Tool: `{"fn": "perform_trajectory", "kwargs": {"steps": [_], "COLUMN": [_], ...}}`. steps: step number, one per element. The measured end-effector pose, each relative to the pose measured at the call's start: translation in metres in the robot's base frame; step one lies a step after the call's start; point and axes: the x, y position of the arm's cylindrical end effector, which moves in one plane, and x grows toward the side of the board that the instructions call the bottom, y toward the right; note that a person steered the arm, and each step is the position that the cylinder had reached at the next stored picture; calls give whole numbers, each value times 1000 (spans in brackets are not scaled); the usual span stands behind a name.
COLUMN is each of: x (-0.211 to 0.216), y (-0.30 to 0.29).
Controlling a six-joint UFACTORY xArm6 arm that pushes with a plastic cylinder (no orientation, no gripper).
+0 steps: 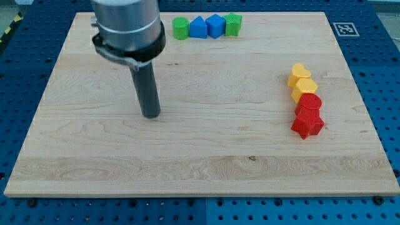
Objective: Point at red star
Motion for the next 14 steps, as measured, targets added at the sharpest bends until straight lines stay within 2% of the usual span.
{"fn": "perform_trajectory", "kwargs": {"steps": [2,3,5,7,8,10,14], "x": [65,84,90,90,92,92,92], "y": [37,68,167,201,239,250,310]}}
